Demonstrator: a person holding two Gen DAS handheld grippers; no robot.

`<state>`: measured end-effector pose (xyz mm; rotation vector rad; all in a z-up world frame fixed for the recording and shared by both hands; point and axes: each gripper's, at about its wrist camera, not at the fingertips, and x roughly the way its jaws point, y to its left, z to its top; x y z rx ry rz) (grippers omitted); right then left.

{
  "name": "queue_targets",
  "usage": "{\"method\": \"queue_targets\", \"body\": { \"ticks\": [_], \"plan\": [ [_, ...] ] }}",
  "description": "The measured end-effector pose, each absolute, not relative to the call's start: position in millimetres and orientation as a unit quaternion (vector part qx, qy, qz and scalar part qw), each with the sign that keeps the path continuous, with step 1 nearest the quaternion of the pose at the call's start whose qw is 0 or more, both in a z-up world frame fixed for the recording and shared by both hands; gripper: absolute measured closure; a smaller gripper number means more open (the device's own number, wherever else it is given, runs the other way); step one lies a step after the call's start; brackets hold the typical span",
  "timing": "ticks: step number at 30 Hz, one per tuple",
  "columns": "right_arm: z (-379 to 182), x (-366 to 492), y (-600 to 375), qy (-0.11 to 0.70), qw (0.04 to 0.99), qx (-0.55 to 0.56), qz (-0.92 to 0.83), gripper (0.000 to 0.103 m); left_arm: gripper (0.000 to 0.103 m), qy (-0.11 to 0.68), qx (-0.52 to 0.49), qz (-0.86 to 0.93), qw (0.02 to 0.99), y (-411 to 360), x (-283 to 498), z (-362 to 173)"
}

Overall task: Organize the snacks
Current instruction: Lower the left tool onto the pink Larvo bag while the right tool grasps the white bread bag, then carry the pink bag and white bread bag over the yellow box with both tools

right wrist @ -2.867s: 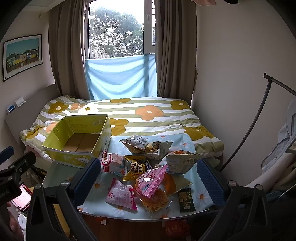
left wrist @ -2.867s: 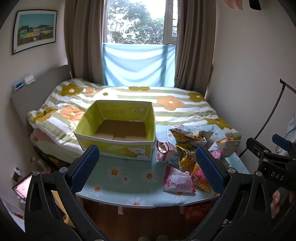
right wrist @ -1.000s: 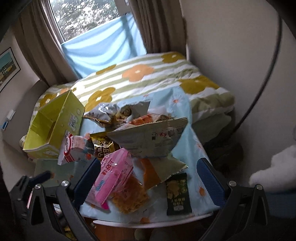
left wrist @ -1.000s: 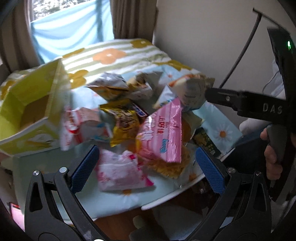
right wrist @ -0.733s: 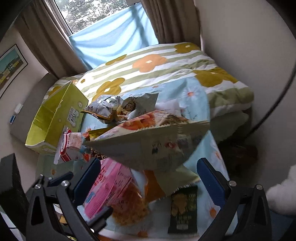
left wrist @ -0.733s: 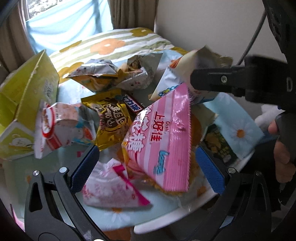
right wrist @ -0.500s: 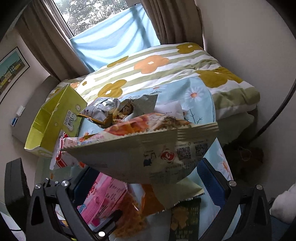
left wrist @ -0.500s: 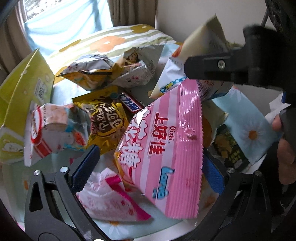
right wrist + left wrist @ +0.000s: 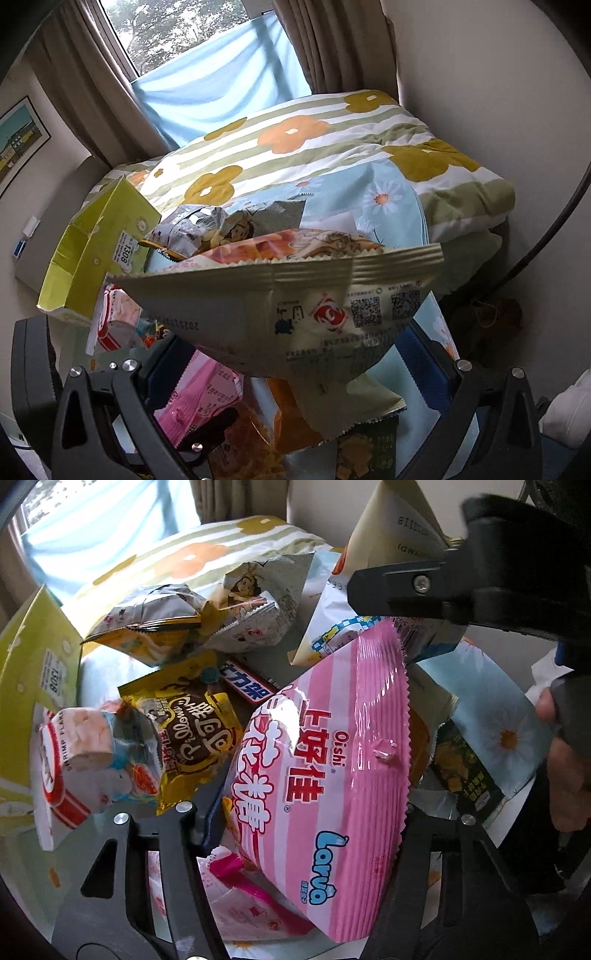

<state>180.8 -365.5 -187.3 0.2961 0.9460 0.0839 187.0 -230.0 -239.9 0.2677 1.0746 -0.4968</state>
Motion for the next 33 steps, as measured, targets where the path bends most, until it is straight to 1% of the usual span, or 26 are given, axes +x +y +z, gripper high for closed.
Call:
{"method": "queue_targets", "body": {
  "ticks": [4,5,6,8,10,14,17,24,33],
  "plan": [
    [-189,186,-365,0.453,0.88,0.136,0.031,0.0,0.047,0.508,0.122,-0.237,0.819,-227,192,-238],
    [-190,187,-365,0.453,0.881,0.134,0.031,0.002,0.047,0.508,0.12,-0.238,0.819,-226,193,-237],
    [-191,188,-365,0.454,0.881,0.13,0.03,0.006,0.047,0.509,0.119,-0.238,0.819,-226,191,-234],
    [-192,190,-364,0.459,0.879,0.123,0.032,0.033,0.047,0.508,0.118,-0.239,0.819,-224,191,-233],
    [-194,191,-365,0.464,0.876,0.125,0.037,0.042,0.047,0.509,0.118,-0.24,0.818,-221,194,-234],
    [-195,193,-367,0.465,0.876,0.121,0.034,0.053,0.047,0.507,0.115,-0.239,0.82,-219,194,-231],
    [-192,192,-366,0.461,0.88,0.11,0.036,0.055,0.047,0.5,0.112,-0.238,0.825,-217,191,-227],
    [-165,181,-369,0.43,0.896,0.106,0.036,0.056,0.048,0.484,0.104,-0.231,0.838,-215,177,-212],
    [-108,168,-375,0.384,0.917,0.096,0.047,0.056,0.048,0.432,0.083,-0.206,0.874,-205,165,-154]
  ]
}}
